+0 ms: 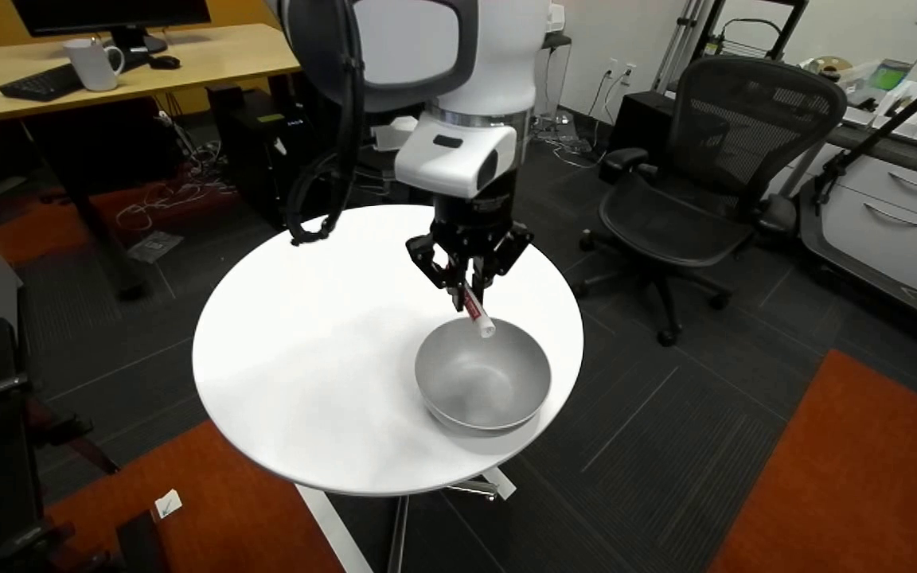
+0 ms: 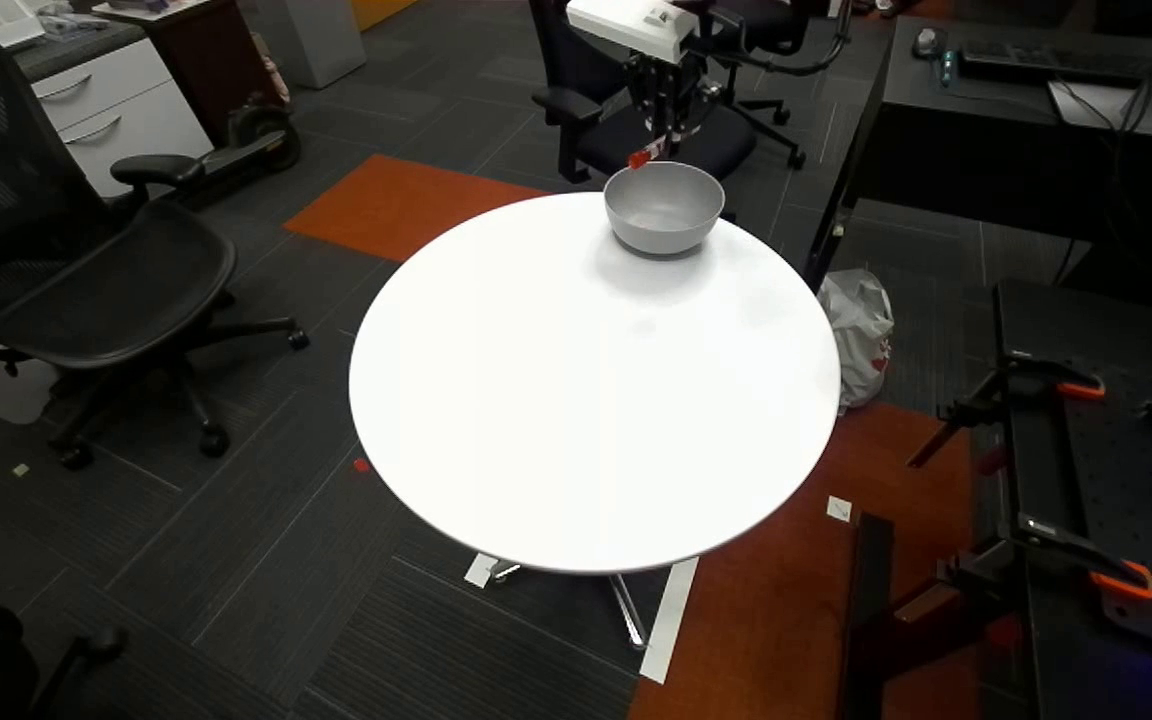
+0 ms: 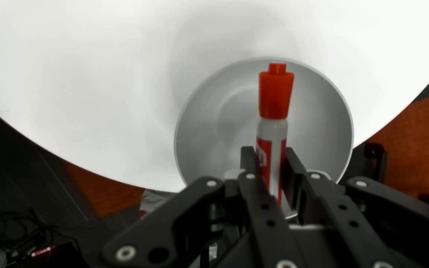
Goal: Remove the red marker from the grey bowl, place the marker back in the bowl then take it out of the bowl
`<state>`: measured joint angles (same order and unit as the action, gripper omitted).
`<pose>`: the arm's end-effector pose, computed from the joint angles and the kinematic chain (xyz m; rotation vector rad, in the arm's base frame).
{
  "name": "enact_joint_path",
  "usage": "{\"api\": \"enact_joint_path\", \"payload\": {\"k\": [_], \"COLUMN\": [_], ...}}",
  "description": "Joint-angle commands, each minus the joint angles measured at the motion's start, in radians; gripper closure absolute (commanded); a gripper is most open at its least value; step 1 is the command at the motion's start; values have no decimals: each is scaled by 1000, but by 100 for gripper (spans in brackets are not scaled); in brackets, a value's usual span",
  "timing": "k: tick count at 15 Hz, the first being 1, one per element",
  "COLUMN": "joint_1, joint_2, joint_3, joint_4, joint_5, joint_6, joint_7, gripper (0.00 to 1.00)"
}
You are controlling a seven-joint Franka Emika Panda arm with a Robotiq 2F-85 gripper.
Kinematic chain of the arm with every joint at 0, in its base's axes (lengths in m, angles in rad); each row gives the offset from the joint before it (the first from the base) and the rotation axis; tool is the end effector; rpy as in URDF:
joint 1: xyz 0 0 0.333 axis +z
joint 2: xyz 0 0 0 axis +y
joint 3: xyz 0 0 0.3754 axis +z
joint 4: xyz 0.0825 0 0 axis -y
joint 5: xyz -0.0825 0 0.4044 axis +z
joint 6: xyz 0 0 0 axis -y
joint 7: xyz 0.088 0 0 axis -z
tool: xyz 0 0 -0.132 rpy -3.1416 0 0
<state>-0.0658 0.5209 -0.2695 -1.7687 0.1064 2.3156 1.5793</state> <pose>0.6771 -0.2113 0.2948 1.7563 -2.5844 0.1075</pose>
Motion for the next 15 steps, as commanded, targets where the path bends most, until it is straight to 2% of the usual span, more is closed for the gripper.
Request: {"api": "enact_joint_path", "payload": {"k": [1,3,7,10,12,15], "joint_1": [76,116,164,191,188,201], "joint_2": [-81,-83,-60,-36,-19,21], "joint_3": [23,48,123,160,192,191], "joint_4": [-102,-116,-141,-174,-197,-201], "joint_5": [-68,-100,-136,-198,-198,-243], "joint_6": [42,43,46,90,100,99], "joint_7": [56,69,5,-73,-162,-283], "gripper": [95,95,95,95,95,95]}}
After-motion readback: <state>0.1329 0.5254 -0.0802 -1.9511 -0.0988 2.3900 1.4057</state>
